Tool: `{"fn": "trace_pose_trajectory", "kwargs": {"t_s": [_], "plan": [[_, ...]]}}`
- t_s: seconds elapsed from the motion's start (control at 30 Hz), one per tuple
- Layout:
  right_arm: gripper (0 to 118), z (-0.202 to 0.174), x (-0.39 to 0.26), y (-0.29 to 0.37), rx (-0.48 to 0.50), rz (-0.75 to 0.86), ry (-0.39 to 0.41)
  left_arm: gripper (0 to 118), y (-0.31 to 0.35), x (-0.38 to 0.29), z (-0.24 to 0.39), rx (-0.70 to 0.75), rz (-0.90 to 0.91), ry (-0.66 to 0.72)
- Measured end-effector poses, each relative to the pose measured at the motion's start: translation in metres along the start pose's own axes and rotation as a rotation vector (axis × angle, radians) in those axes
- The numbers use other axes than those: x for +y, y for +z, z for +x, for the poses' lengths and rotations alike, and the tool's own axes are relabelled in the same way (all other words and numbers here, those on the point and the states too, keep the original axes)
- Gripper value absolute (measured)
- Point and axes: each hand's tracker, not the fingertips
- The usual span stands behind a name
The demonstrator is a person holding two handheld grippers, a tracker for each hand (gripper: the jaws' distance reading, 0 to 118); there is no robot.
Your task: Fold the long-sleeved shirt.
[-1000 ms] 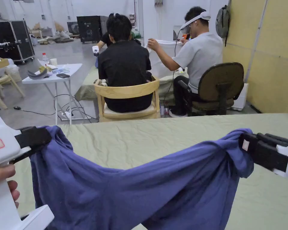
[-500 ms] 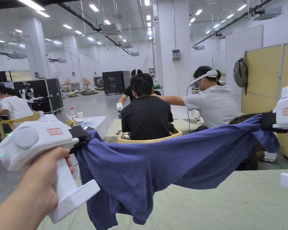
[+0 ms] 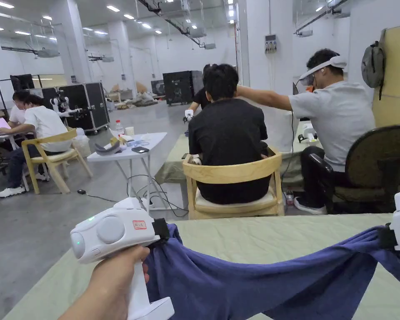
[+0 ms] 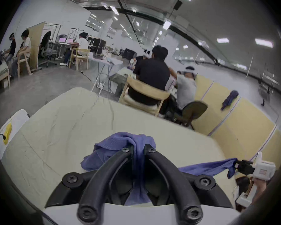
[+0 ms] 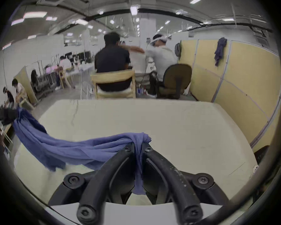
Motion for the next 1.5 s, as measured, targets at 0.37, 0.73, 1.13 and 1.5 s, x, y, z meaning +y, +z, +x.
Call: {"fn": "trace_pose_trajectory", "kwargs": {"t_s": [0.37, 0.73, 1.13, 1.5], "plan": [[10, 0.001, -0.181, -0.041, 0.036, -0.238, 0.141, 10, -0.016, -0.166, -0.061, 0.07, -0.257, -0.096], [10, 0.017, -0.326, 0.092, 0.121, -0.333, 0.131, 10, 0.128, -0.269, -0.102, 0.073, -0.342, -0.041], [49, 0.013, -0.411, 0.175, 0.225, -0.406, -0.049, 53, 0.215, -0.339, -0.134, 0.098, -0.405, 0.121], [67, 0.007, -0.357, 0.201, 0.121, -0.175, -0.058, 95, 0.255, -0.326, -0.106, 0.122, -0.313, -0.054]]}}
